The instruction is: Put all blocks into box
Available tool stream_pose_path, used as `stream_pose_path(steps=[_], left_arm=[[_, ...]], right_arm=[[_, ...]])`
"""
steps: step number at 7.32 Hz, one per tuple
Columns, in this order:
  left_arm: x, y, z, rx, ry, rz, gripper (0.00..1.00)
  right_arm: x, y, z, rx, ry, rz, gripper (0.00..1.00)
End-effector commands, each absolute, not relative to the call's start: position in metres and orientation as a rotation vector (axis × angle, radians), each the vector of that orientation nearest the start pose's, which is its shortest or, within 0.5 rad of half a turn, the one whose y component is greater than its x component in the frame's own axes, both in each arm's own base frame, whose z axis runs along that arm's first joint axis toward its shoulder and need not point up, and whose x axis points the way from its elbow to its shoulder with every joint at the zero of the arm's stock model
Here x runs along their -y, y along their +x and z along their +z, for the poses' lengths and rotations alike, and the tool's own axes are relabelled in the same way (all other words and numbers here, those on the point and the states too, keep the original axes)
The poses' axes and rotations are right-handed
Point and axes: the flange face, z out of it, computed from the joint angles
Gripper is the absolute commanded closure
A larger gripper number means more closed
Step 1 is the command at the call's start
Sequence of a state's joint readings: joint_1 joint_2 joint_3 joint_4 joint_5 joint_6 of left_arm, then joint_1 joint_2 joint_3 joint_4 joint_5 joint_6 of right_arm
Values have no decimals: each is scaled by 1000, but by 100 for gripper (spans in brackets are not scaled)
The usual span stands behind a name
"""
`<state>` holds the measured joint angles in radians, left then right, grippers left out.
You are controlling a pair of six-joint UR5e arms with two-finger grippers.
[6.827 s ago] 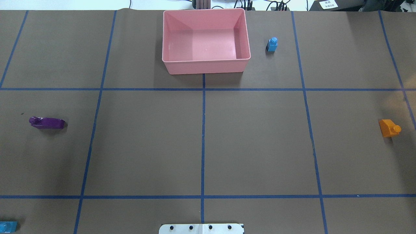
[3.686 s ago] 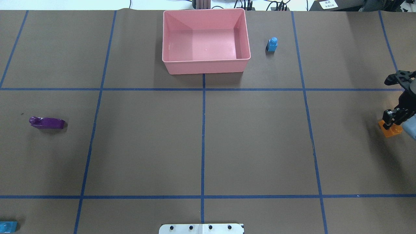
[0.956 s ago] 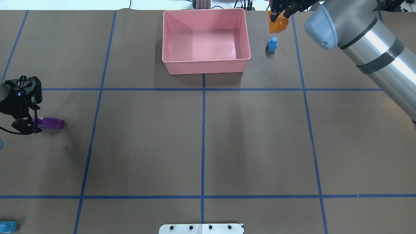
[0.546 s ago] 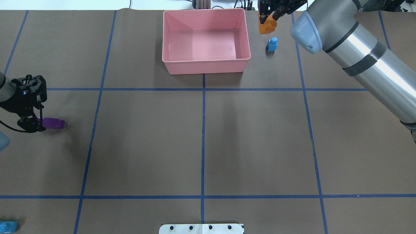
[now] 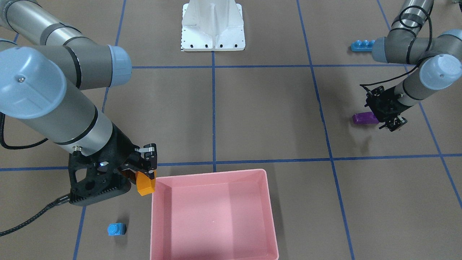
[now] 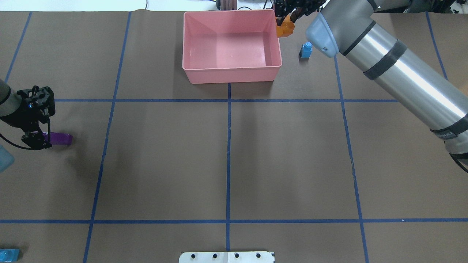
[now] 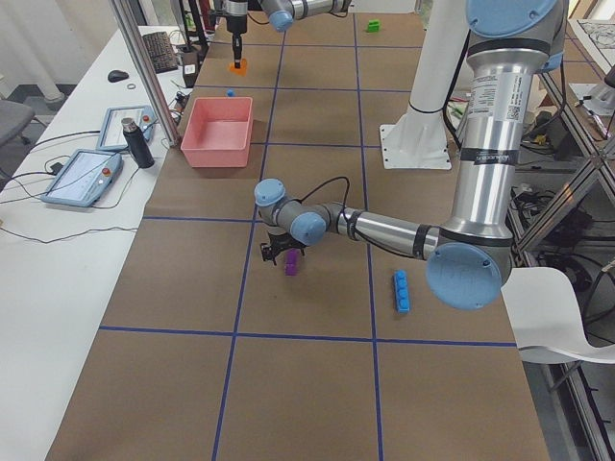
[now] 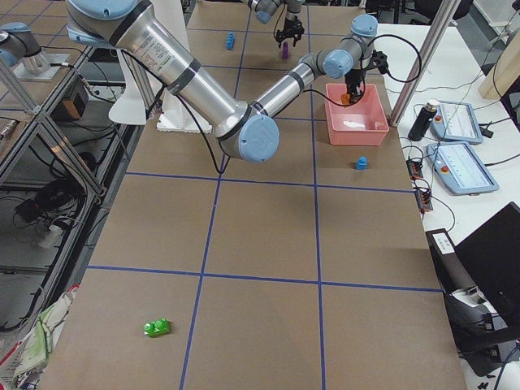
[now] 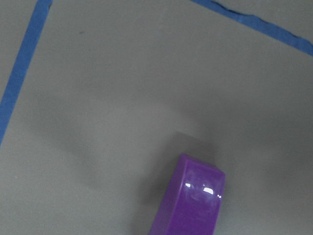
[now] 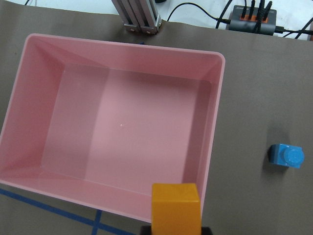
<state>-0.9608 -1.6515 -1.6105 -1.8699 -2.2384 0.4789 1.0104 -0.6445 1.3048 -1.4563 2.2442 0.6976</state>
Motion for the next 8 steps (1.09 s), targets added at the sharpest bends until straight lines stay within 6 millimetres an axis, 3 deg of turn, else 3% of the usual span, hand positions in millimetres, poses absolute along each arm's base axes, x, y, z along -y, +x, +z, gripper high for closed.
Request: stream_pose_path(steps=[1,4,5,6,7,8], left_arm=[[485,255,574,-730,358,1140,0],[480,262,584,-733,335,1149,0],[479,263,587,-734,326,1147,7],[479,264,587,-734,314,1124,43],[479,264,584,-736,301,1081,94],[479,263,584,-740,279,1028,100]], right_arm=[[707,-394,155,942,168,-118,100],[709,-435,156,924,116,-129,100],[715,-446,154,928,120,-135,100],[720,-451,154,930,129,-138,100],[719,-453,153,932,130,-142,70],[719,-453,153,933,132,-143,4]])
